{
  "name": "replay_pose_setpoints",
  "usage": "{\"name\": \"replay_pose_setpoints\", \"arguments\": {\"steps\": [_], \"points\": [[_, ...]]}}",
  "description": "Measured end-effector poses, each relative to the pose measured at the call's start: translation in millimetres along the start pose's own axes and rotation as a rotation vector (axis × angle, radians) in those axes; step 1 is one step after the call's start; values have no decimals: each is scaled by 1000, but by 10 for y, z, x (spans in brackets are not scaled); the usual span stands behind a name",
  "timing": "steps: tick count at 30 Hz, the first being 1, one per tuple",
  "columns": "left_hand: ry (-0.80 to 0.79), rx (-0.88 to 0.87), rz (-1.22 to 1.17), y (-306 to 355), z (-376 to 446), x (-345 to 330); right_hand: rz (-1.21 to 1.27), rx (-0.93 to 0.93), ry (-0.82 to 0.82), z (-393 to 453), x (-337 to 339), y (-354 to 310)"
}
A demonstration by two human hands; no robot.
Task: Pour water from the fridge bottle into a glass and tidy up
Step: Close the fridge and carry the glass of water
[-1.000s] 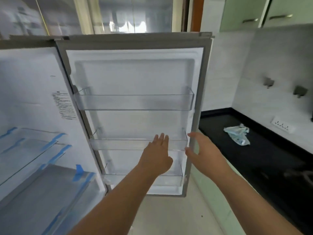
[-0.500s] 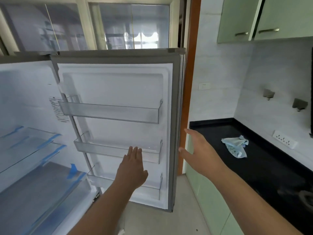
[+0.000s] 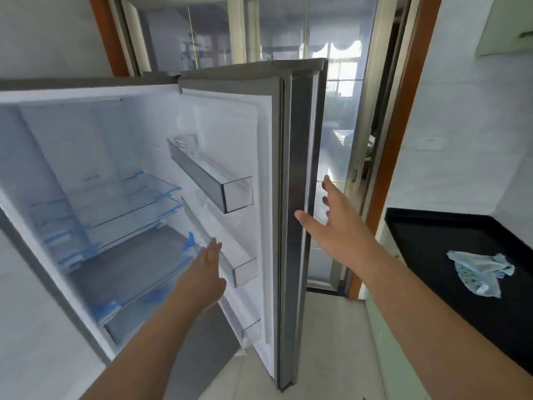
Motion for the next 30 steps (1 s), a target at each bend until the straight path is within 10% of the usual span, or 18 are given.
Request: {"name": "replay_pose_setpoints", "arguments": {"steps": [19, 30], "points": [[607, 123, -380, -866, -1604, 1020, 87, 415, -279, -234, -1882, -1717], [618, 356, -346, -2056, -1436, 1590, -230, 626, -384, 6, -2725, -2485]]}}
Point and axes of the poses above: each hand's wrist, its own z-axis towards the middle knuckle, its own x-axis out of the back of the hand, y = z × x, the point moved 9 cm from there along z, towards the middle knuckle, and after that the axes turned 4 degrees about -y, right-handed, at the moved point
